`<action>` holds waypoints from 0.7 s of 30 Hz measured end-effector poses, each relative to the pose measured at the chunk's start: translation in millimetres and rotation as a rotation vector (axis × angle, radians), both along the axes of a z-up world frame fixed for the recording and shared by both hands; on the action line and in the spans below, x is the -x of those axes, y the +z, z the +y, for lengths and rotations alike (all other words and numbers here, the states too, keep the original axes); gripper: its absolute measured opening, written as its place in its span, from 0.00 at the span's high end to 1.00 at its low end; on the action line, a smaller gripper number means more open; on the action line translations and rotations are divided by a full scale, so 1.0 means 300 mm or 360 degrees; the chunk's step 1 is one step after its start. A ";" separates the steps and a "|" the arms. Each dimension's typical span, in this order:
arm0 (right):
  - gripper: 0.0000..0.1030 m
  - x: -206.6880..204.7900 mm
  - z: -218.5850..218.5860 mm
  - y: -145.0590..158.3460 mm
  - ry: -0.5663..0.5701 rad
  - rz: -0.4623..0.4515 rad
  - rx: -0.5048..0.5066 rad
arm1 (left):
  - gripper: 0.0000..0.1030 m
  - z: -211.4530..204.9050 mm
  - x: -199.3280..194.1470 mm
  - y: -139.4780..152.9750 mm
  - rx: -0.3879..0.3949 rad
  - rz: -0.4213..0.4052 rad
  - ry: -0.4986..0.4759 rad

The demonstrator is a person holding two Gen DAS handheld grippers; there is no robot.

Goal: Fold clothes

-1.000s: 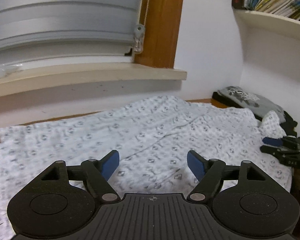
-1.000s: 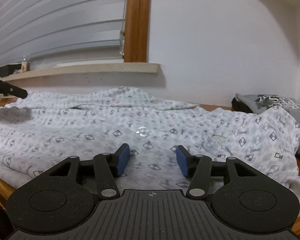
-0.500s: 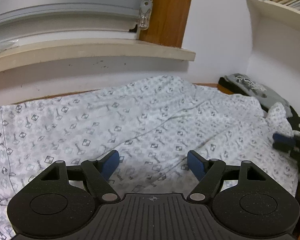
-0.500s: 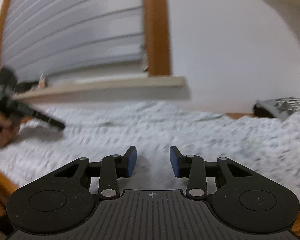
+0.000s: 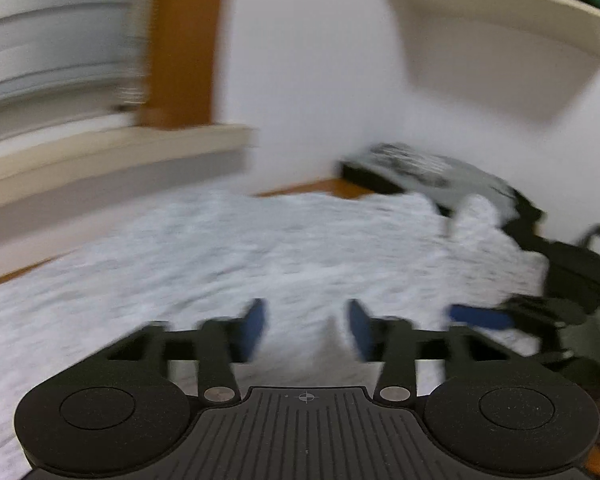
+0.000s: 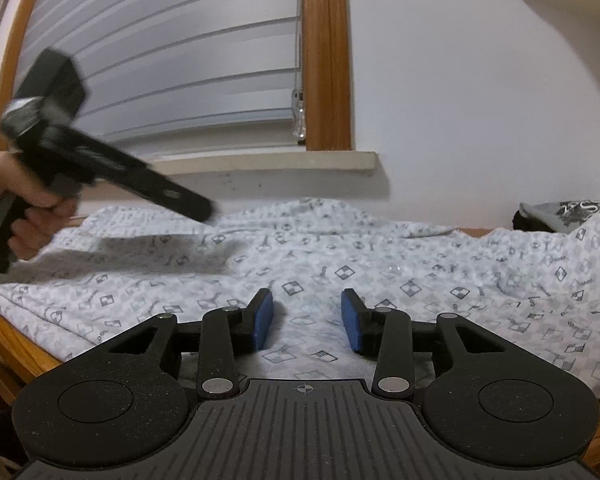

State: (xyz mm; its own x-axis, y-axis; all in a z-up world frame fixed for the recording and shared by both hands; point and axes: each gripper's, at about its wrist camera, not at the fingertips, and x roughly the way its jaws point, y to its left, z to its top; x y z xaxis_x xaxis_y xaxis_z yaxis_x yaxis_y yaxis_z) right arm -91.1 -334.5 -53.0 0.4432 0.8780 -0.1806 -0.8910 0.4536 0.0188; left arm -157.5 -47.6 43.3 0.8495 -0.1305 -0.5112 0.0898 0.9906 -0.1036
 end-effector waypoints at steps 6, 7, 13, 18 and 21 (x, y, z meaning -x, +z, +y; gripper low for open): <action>0.62 0.004 -0.006 -0.005 0.0005 -0.0016 -0.0021 | 0.76 -0.026 -0.166 -0.086 0.0040 0.0146 -0.0083; 0.62 0.005 -0.007 -0.005 0.0007 -0.0020 -0.0023 | 0.76 -0.009 -0.171 -0.092 0.0087 0.0157 -0.0085; 0.62 0.005 -0.009 -0.003 0.0017 -0.0018 -0.0022 | 0.75 0.036 -0.172 -0.095 0.0188 0.0176 -0.0094; 0.48 0.001 -0.024 0.031 -0.0036 0.0006 -0.0014 | 0.70 0.030 -0.161 -0.085 0.0167 0.0159 -0.0072; 0.48 -0.016 -0.035 0.011 -0.0033 0.0046 -0.0016 | 0.32 0.013 -0.111 -0.056 0.0053 0.0117 0.0020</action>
